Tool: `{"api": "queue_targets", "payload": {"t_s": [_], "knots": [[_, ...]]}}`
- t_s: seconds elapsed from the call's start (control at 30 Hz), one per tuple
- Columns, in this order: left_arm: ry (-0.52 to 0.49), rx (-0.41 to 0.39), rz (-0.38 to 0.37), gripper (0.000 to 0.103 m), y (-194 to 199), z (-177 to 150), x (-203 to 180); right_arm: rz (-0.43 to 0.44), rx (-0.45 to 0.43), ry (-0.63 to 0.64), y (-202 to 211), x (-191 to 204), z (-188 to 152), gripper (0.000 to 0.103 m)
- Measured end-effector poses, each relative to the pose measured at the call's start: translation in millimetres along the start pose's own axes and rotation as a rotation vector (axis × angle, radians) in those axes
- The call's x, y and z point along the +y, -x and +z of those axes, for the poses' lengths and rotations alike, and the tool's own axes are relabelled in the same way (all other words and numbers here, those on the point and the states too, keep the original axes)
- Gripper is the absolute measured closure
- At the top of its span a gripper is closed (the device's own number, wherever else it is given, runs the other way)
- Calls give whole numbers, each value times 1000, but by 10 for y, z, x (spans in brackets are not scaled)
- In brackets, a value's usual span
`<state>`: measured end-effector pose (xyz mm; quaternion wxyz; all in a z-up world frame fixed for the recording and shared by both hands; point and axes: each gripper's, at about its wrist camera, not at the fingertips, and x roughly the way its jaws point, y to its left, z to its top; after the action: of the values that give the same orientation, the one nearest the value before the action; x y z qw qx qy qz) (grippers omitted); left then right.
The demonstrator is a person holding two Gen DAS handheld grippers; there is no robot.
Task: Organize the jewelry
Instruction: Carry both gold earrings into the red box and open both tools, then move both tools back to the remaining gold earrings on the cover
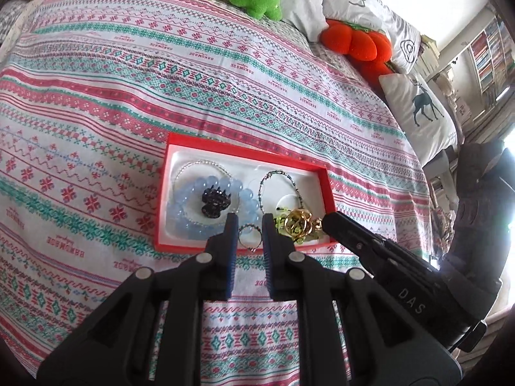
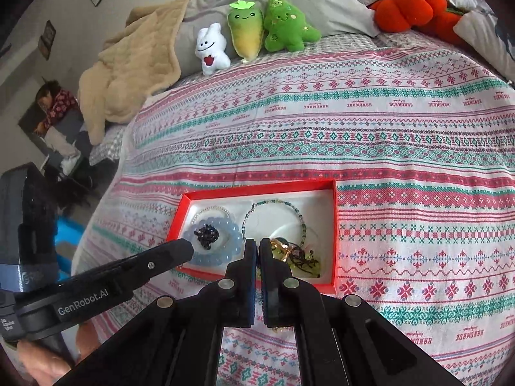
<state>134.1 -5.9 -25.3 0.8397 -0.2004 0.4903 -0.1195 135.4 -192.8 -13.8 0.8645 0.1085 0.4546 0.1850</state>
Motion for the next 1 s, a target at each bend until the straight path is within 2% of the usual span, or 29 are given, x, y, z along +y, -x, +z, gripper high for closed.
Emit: {"api": "queue_targets", "payload": {"t_s": [0.23, 0.43, 0.63, 0.77, 0.83, 0.93, 0.97, 1.0], "knots": [[16, -9, 18, 87, -82, 3, 39, 26, -31, 17, -113, 21, 54, 99], [9, -16, 25, 87, -59, 14, 68, 10, -31, -9, -95, -35, 69, 98], [-16, -22, 38, 86, 25, -28, 75, 18, -26, -15, -6, -45, 55, 88], [-26, -25, 57, 74, 88, -68, 106, -6, 8, -26, -11, -74, 20, 86], [-27, -27, 64, 73, 110, -79, 123, -10, 20, -35, -14, -101, 0, 86], [-31, -27, 87, 72, 131, -98, 141, 0, 25, -49, 36, -117, -24, 77], [-31, -25, 90, 72, 134, -103, 145, -2, 22, -47, 63, -109, -35, 70], [-30, -23, 92, 72, 136, -109, 152, -8, 23, -41, 83, -100, -46, 56]]}}
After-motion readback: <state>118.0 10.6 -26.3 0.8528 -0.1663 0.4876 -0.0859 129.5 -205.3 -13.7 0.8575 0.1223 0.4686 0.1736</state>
